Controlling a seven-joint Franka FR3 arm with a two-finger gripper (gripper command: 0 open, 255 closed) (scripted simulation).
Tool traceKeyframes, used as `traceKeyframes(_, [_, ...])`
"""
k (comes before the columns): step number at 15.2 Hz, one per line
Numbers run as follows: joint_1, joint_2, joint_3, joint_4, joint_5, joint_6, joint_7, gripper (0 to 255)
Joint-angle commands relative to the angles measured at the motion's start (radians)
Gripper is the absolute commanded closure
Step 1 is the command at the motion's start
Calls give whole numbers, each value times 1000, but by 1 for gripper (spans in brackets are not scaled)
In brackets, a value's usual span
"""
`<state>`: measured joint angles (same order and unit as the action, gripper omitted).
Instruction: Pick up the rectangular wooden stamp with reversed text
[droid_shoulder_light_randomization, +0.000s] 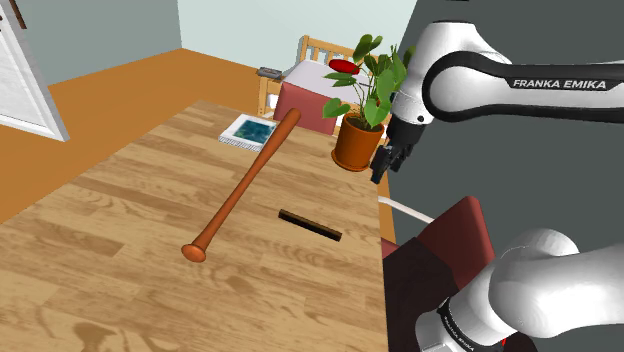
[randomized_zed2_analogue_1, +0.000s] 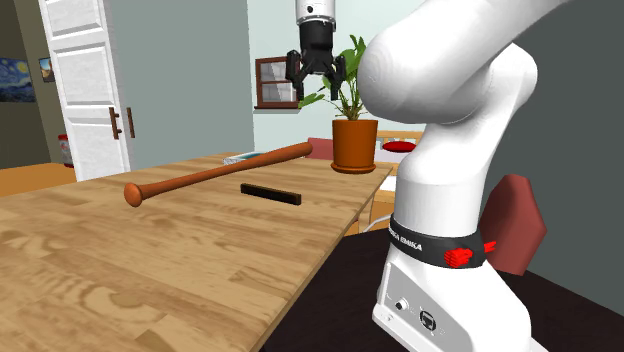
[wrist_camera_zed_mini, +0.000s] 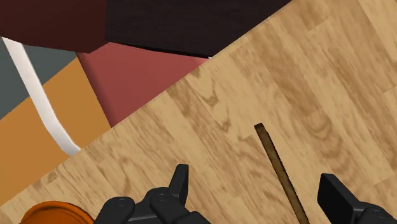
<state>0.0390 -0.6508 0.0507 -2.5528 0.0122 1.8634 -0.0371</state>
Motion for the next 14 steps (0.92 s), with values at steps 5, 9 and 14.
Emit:
traceKeyframes(5, [50, 168, 5, -59, 9, 254, -98, 0])
traceKeyframes(9, [82, 304, 13, -69, 17, 415, -163, 0])
traceKeyframes(14, [119, 493, 27, -49, 25, 604, -243, 0])
